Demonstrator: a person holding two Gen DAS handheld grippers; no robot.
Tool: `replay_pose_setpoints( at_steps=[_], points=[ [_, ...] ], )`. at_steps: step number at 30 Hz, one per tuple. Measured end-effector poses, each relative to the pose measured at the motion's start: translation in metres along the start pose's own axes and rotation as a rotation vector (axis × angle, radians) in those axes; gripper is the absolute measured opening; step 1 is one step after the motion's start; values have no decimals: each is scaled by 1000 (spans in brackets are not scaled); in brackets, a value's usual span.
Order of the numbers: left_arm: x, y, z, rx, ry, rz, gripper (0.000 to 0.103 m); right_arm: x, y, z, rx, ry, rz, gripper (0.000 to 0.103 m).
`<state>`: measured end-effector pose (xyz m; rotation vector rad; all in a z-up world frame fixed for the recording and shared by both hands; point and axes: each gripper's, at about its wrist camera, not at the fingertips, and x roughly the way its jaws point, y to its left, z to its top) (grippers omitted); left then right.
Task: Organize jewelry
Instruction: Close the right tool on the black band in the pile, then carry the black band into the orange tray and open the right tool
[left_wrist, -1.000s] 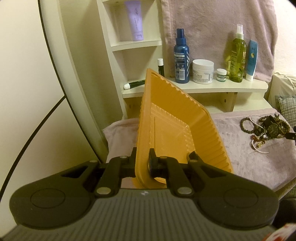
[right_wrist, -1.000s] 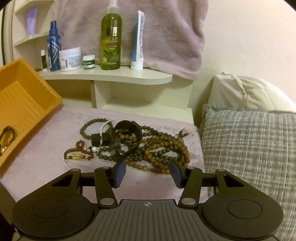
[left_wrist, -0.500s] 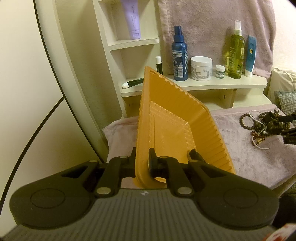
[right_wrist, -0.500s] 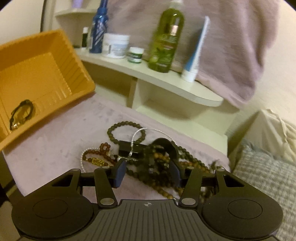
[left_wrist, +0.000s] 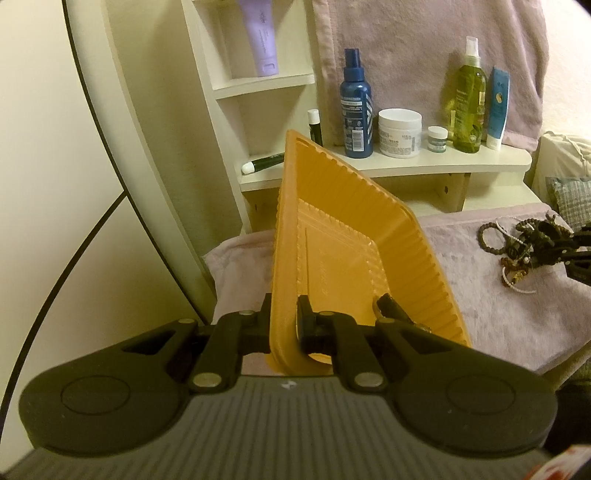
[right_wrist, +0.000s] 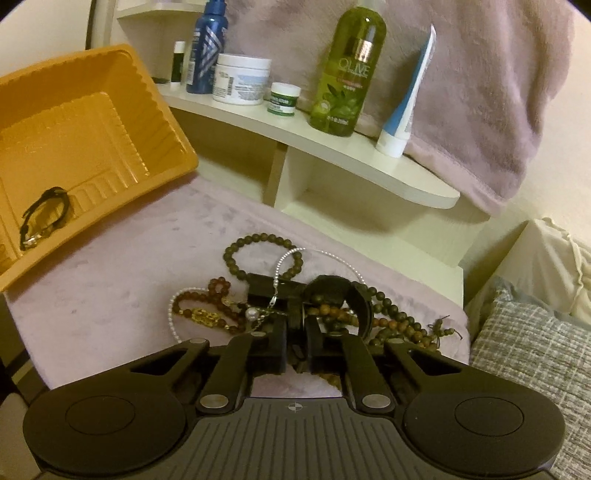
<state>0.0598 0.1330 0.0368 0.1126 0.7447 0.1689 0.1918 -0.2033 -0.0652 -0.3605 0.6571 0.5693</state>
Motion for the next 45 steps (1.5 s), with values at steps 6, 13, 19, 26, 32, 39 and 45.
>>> replay_pose_setpoints(
  at_steps=[6,13,19,26,32,39,45],
  points=[
    [0,0,0,4,5,-2,10,-13,2,4,14,-35,-6,9],
    [0,0,0,10,4,-2,10,-26,12,19,19,-96,13,9],
    [0,0,0,12,4,0,10,-39,36,45,37,-171,113,9],
    [0,-1,1,14,6,-4,10,-36,87,71,39,-194,317,9],
    [0,-1,1,17,6,-6,10,-26,129,78,14,-163,428,9],
    [0,-1,1,14,6,-6,10,-7,151,81,58,-109,525,9],
    [0,0,1,11,7,-7,10,0,157,79,88,-66,587,9]
  ],
)
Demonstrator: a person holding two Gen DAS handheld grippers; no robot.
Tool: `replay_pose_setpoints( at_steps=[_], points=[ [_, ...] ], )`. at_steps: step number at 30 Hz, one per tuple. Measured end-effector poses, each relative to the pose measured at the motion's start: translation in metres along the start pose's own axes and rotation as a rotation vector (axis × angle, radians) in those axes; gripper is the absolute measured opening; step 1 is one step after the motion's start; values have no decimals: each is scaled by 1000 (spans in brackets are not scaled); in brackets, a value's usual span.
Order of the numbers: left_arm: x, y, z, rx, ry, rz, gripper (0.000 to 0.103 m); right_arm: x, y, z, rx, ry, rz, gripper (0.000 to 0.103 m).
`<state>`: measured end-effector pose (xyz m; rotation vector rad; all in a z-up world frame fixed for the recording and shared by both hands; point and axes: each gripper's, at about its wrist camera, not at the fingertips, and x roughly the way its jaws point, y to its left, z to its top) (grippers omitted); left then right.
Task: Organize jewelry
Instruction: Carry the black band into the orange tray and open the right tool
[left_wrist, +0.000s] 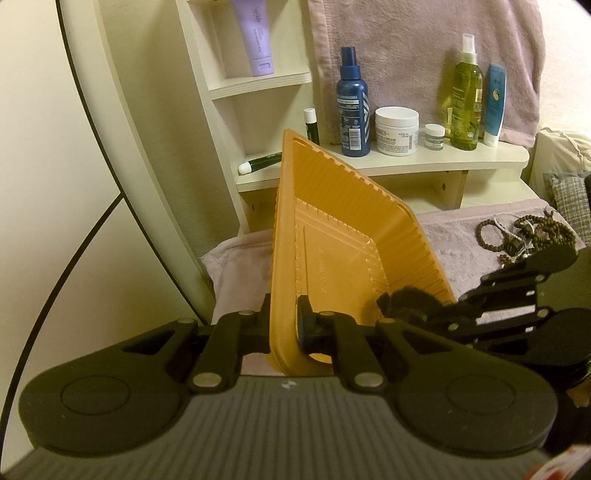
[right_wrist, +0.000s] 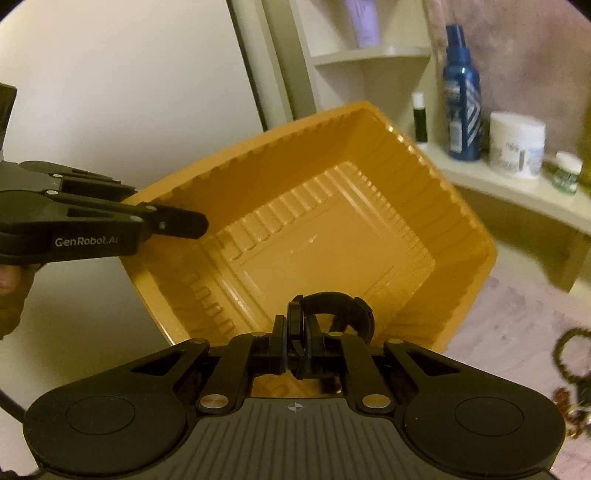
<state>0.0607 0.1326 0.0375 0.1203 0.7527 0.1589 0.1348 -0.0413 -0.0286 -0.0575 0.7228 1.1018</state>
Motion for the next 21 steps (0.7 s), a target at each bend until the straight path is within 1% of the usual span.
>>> replay_pose_setpoints(
  at_steps=[2,5,7,10,14,18,19,21],
  points=[
    [0,0,0,0,-1,0,10,4,-1,-2,13,15,18,10],
    [0,0,0,0,-2,1,10,4,-3,-3,48,11,40,10],
    [0,0,0,0,-1,-1,9,1,-5,-2,72,-6,38,12],
    [0,1,-1,-1,-2,-1,9,-8,-7,-1,78,-32,13,15],
    [0,0,-1,-2,-2,-1,9,-24,-11,-4,79,-75,-70,21],
    [1,1,0,-2,-2,-2,9,-46,-24,-14,139,-123,-163,39],
    [1,0,0,-2,-2,-1,9,-54,-29,-18,161,-137,-186,42],
    [0,0,-1,-4,-2,-2,9,-68,-40,-26,196,-156,-245,44]
  ],
)
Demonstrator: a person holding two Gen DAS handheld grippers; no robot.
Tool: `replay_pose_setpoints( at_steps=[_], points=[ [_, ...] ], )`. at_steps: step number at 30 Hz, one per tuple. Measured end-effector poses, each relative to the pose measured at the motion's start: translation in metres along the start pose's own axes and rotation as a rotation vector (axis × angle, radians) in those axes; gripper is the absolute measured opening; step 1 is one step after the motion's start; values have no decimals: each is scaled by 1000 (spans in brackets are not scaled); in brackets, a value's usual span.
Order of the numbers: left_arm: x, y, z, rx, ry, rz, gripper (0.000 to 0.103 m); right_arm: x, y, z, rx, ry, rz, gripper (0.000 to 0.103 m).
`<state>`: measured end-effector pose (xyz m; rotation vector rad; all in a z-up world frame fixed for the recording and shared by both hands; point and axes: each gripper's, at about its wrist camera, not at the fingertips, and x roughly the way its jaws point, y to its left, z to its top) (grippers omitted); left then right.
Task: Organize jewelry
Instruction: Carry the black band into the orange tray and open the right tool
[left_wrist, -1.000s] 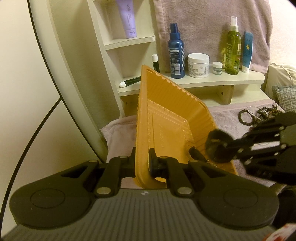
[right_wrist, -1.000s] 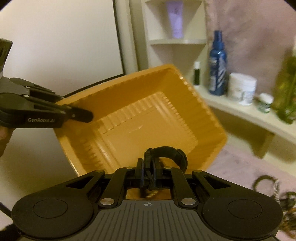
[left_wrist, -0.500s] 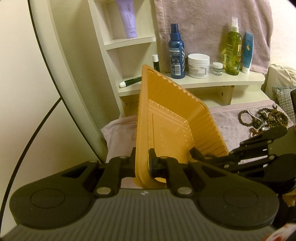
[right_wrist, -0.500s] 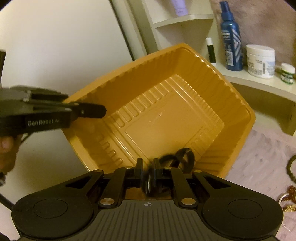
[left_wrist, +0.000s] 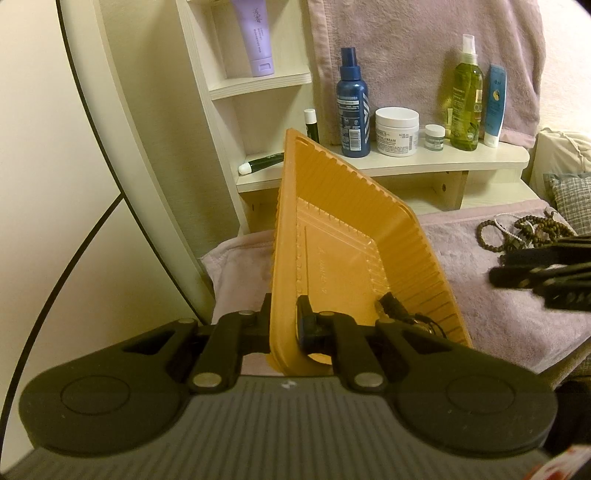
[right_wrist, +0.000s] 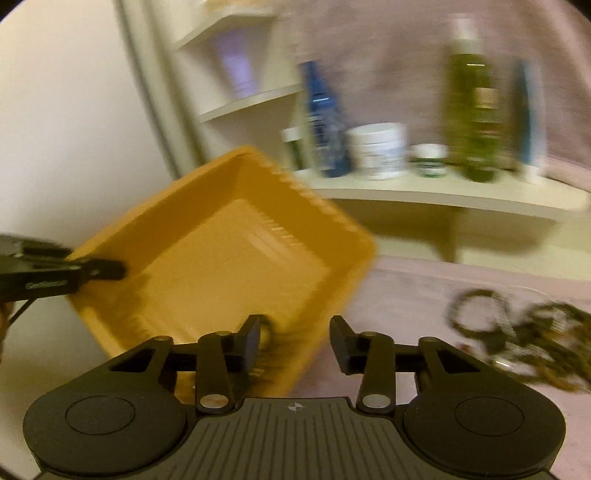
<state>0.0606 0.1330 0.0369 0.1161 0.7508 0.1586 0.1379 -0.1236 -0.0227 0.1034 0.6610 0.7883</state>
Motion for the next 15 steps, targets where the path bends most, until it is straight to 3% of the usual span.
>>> replay_pose_setpoints(
  at_steps=[15],
  points=[
    [1,1,0,9,0,1,9,-71,-115,-32,135,-21,-389,50]
  ],
)
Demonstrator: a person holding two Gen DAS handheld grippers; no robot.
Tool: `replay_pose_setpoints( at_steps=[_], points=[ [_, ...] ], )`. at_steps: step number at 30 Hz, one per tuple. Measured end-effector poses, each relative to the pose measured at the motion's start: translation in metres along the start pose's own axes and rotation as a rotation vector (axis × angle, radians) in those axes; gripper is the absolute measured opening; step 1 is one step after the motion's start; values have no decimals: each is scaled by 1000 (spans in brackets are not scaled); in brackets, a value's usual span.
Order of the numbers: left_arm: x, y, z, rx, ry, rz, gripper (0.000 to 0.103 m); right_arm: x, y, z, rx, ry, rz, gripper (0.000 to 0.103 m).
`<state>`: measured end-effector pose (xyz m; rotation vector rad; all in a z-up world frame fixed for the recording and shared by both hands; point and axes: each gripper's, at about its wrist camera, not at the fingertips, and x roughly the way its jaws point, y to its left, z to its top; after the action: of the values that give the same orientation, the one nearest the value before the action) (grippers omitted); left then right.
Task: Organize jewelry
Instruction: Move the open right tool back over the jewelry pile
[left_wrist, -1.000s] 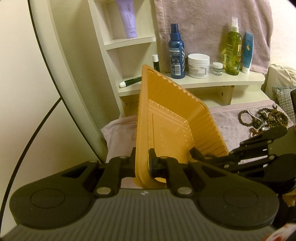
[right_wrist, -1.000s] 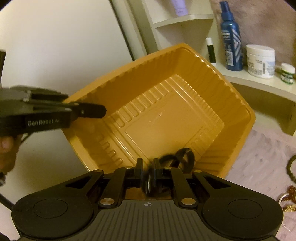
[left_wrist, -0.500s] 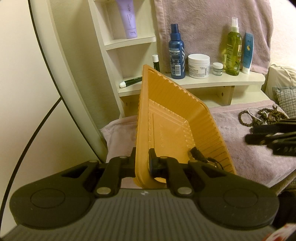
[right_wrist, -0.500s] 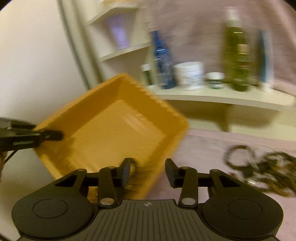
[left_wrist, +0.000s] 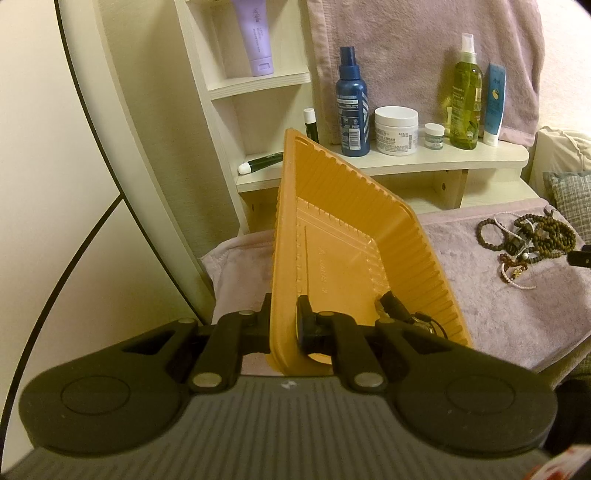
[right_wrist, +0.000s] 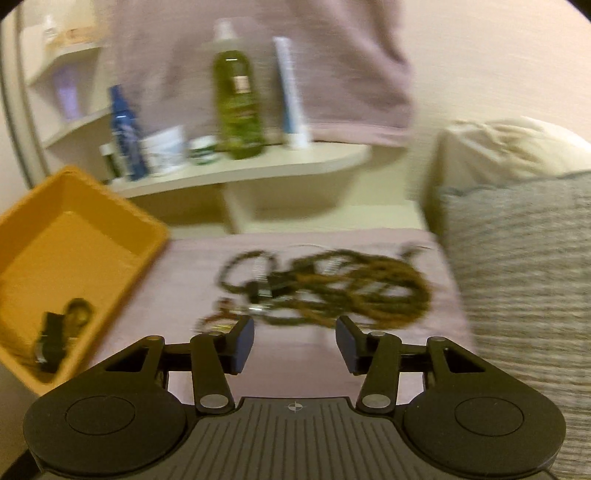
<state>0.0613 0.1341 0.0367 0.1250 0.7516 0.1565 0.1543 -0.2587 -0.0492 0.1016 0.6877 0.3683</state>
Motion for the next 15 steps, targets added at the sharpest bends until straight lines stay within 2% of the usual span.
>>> replay_pose_setpoints(
  at_steps=[5,9,12,15],
  points=[
    [0,-1,0,1,0,3,9,-1,-25,-3,11,3,-56,50],
    [0,-1,0,3,0,6,9,3,-28,-1,-20,7,-67,50],
    [-1,-2,0,5,0,8,9,10,-25,1,-45,11,-54,50],
    [-1,-2,0,6,1,9,9,16,-16,4,-62,13,-5,50]
  ],
)
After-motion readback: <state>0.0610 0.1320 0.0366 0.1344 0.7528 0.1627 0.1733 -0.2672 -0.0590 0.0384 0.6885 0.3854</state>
